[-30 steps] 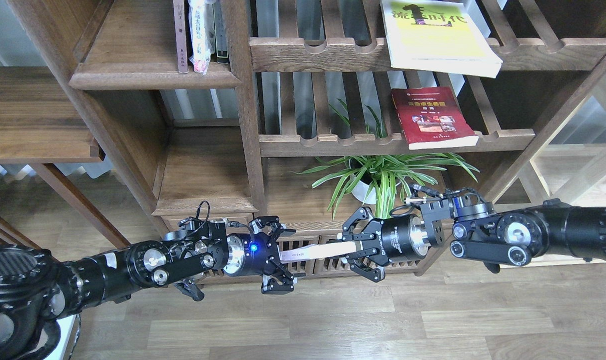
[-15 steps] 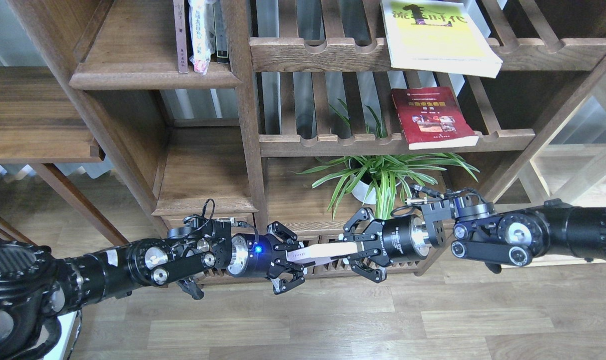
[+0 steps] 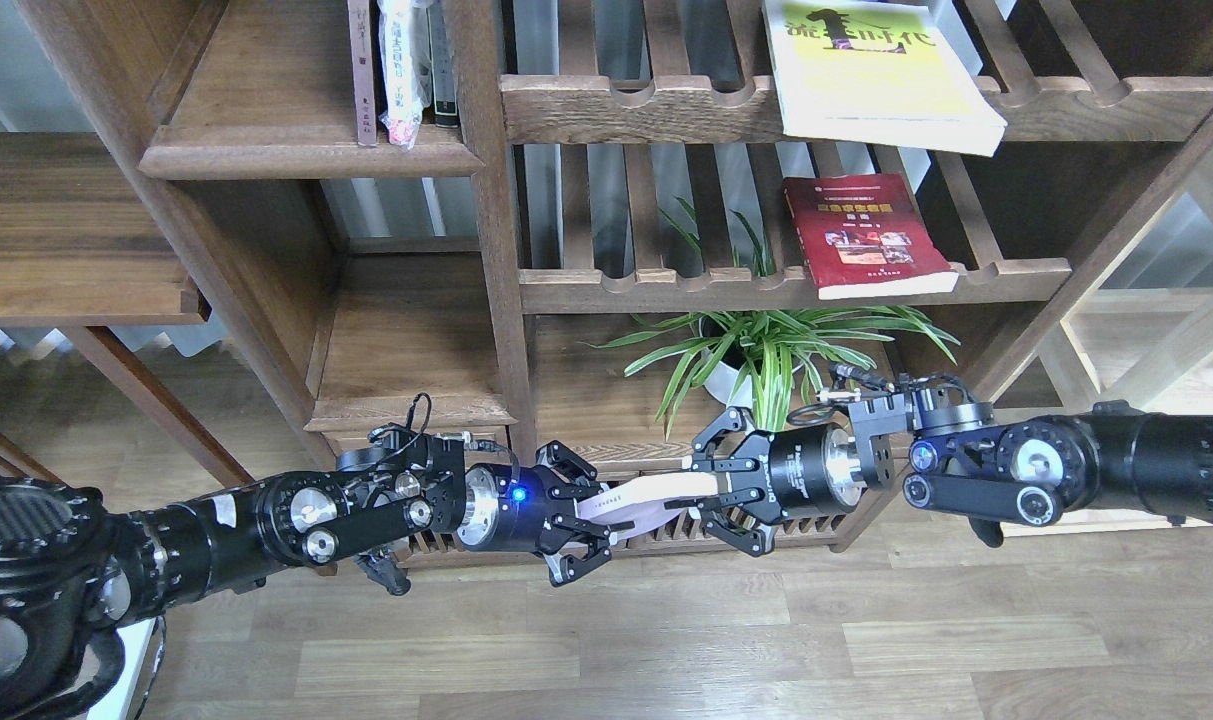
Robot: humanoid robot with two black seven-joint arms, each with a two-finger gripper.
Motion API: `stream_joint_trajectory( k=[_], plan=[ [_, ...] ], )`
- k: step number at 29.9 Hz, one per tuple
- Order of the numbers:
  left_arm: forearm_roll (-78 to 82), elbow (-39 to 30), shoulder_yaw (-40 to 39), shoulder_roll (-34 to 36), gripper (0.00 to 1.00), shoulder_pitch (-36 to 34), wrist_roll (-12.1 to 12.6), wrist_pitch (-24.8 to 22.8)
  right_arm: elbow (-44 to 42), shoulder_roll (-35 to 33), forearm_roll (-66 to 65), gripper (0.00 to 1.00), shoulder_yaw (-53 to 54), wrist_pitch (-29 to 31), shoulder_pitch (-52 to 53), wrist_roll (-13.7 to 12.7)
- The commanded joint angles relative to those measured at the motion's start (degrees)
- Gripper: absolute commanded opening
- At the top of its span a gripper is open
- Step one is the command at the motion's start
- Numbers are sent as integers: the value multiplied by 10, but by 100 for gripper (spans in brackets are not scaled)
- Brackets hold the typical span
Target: Organize books on shelf
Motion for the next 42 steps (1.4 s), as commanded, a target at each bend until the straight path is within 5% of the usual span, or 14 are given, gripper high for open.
stream_joint_trajectory(
  k=[1,4,9,21,33,42],
  plan=[
    [-9,2,2,1,0,1,5,0,-5,-15,8,73,1,1,-3,1],
    [-27,3,2,1,0,3,28,-1,-11,-37,30,90,1,1,-11,1],
    [-38,-1,1,1,1,7,29,-1,-45,-90,40,99,0,10,-21,1],
    [-43,-64,-136,4,2,5,35,-1,-136,-227,48,100,52,45,-118,1],
    [-67,-274,-197,241,2,6,37,7,-190,-249,51,100,136,20,-257,1],
    [-107,-360,-258,382,2,17,44,-11,-223,-245,80,100,136,-10,-301,1]
  ],
)
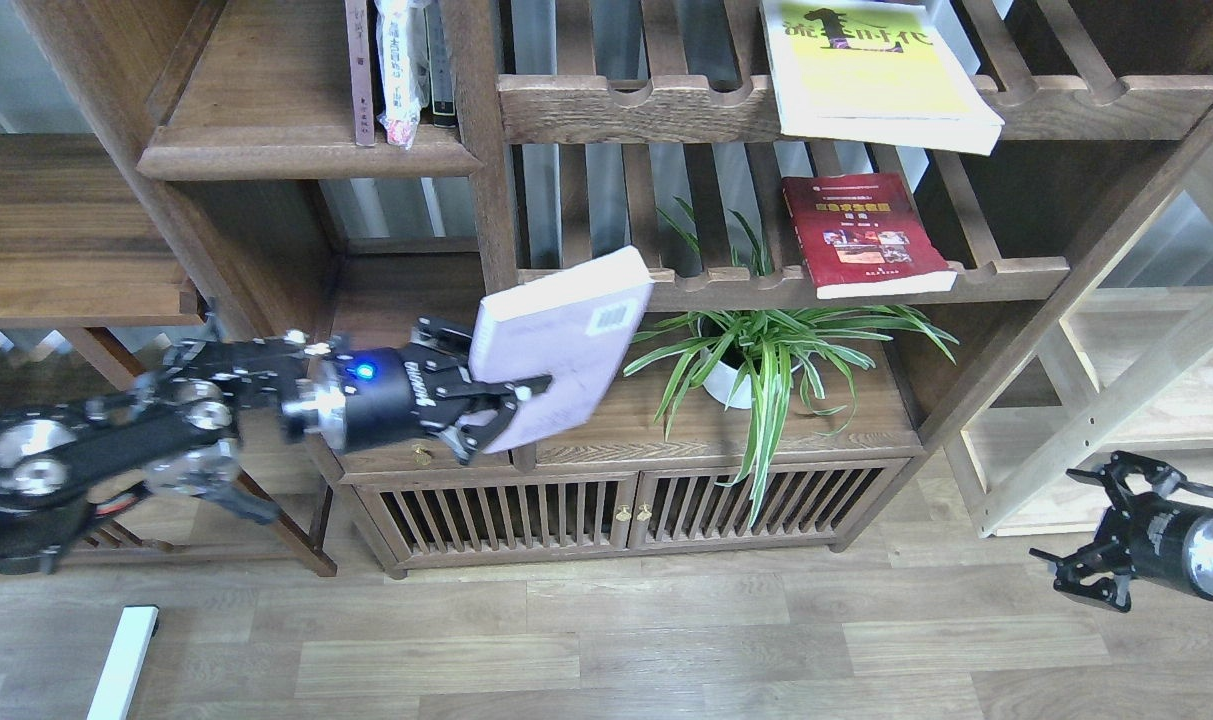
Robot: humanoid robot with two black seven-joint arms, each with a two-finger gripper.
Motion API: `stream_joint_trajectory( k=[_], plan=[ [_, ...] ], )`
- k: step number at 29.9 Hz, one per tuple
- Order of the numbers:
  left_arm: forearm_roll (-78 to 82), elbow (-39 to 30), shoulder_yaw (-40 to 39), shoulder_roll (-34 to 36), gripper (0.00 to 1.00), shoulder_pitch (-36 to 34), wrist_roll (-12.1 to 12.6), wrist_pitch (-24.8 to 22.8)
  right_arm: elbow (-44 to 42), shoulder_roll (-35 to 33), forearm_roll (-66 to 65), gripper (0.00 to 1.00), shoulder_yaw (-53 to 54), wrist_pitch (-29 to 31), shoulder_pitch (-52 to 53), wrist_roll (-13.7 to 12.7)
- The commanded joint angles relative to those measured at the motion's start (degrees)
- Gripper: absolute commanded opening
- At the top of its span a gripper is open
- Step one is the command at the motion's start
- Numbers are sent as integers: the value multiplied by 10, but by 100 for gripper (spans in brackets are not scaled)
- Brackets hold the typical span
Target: Organize books on shelf
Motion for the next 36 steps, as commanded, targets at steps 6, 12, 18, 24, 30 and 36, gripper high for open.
stream_joint_trajectory(
  k=[6,12,18,24,30,36],
  plan=[
    [-64,-64,-51,124,2,1,3,-65,-35,11,5,100,0,-16,-24,0],
    [-115,-70,-89,194,2,1,13,-94,-46,24,4,100,0,-20,-24,0],
    [-170,-70,-119,276,2,1,17,-94,-53,36,5,100,0,-30,-25,0],
    [-208,-69,-137,337,2,0,17,-94,-53,41,5,100,-2,-31,-25,0],
    [-231,-68,-152,352,2,-5,24,-94,-53,41,5,100,-5,-38,-26,0],
    [-239,-62,-160,325,3,-38,46,-94,-53,39,5,100,-6,-38,-25,0]
  ],
)
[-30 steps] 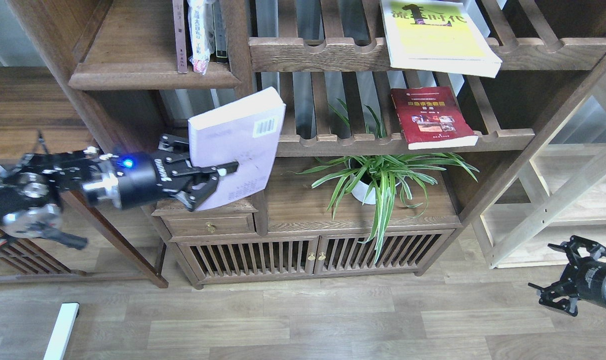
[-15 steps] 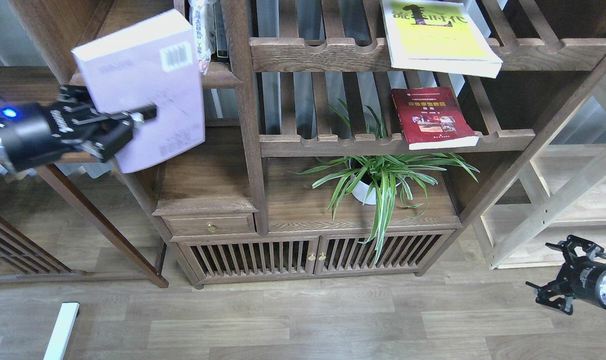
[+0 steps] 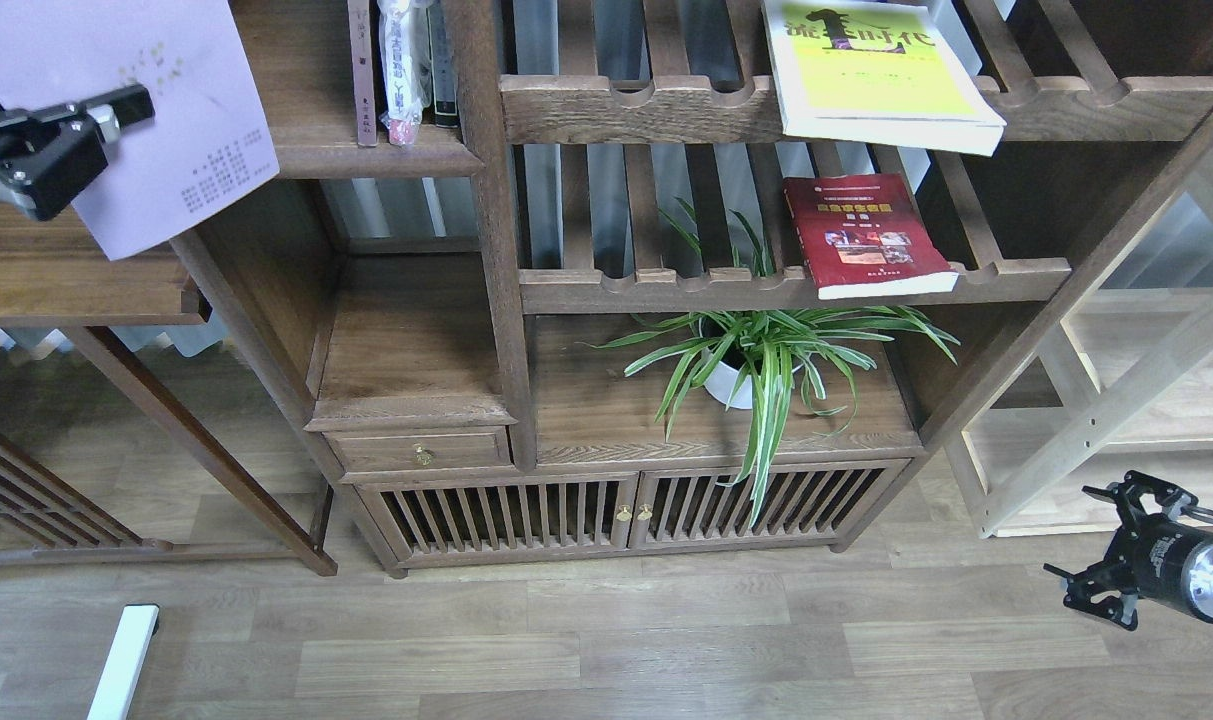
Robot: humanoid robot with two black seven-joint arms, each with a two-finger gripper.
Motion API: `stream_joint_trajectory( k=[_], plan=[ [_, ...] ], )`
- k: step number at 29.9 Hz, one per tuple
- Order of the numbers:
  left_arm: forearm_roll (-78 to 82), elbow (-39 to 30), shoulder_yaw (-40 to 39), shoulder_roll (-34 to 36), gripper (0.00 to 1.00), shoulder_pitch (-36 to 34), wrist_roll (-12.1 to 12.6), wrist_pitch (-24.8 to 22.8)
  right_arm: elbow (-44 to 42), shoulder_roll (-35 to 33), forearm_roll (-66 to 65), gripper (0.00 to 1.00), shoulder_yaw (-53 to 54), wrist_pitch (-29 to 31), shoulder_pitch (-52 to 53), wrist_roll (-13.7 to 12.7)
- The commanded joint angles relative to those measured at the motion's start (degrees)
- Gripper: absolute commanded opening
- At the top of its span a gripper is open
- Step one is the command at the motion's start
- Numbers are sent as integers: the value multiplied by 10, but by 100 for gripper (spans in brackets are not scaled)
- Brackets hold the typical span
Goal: Organize books on shelf
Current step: 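Raise the book onto the top shelf section nearest the left gripper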
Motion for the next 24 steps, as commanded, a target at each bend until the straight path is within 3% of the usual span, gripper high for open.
stream_joint_trajectory(
  k=[1,9,17,24],
  plan=[
    [-2,4,-2,-26,3,-25,14,0,1,-2,0,100,-1,0,1,0],
    [-4,22,-2,-72,3,-68,34,3,1,-10,0,100,-1,0,-5,0],
    [-37,34,1,-63,3,-82,53,16,1,-11,0,100,-1,0,-7,0],
    [-37,39,10,-59,2,-80,56,97,1,-10,-1,100,0,0,-6,0]
  ],
)
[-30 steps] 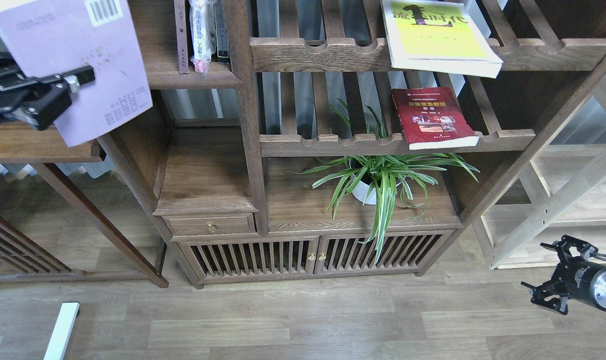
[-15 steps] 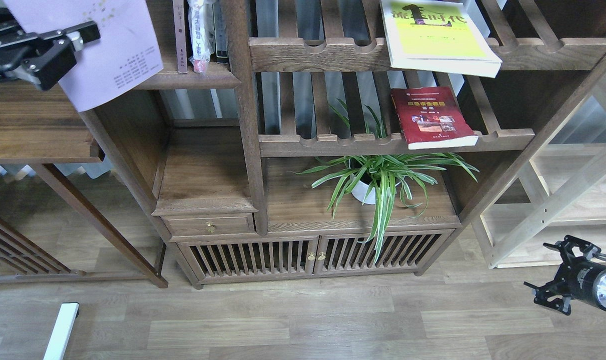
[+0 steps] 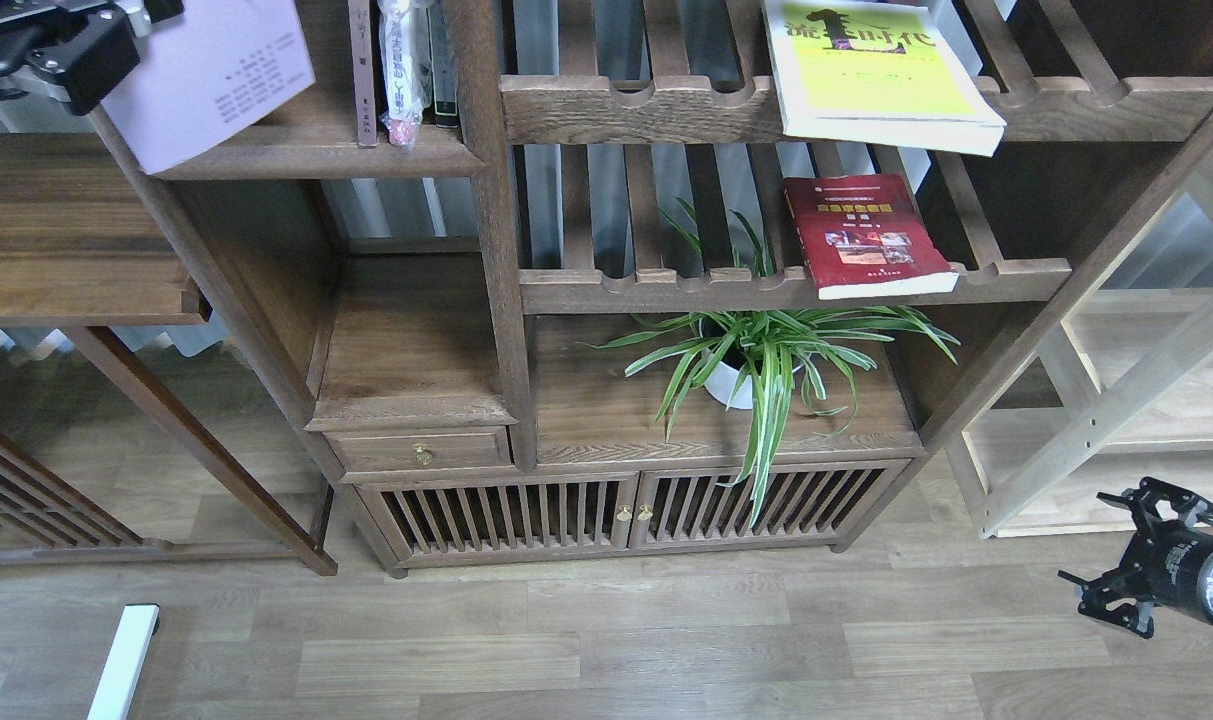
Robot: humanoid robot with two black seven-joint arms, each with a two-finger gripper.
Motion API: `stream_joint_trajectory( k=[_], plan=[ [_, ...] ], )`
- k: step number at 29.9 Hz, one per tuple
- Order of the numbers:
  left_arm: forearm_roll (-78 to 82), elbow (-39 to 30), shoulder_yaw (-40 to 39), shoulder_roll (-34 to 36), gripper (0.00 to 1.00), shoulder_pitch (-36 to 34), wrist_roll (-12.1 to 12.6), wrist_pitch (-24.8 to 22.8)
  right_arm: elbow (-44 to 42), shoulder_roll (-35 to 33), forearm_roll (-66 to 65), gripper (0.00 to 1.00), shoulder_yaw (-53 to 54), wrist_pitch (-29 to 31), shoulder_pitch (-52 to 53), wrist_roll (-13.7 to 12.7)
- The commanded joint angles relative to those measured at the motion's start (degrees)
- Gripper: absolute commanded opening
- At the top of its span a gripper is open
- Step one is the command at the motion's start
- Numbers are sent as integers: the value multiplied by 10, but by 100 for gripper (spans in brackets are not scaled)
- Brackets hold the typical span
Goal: Organize books on shelf
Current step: 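Raise the book onto the top shelf section nearest the left gripper, then push the book into the top shelf with the left gripper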
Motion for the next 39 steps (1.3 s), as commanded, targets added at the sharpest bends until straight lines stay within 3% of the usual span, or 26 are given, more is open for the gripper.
stream_joint_trajectory(
  k=[1,10,19,24,31,39],
  plan=[
    [0,0,3,-6,2,1,2,47,0,1,0,100,0,0,0,0],
    [7,5,4,-52,2,-1,26,183,0,-1,0,100,1,-1,-1,0],
    [27,24,4,-124,2,-15,38,280,0,-1,0,100,4,-2,-9,0],
    [31,37,17,-161,2,-39,57,323,0,-1,0,100,4,-2,-9,0],
    [25,65,97,-212,2,-115,62,389,0,-1,0,100,4,-2,-9,0],
    [25,87,118,-257,2,-140,82,456,1,-2,0,100,5,-2,-10,0]
  ],
)
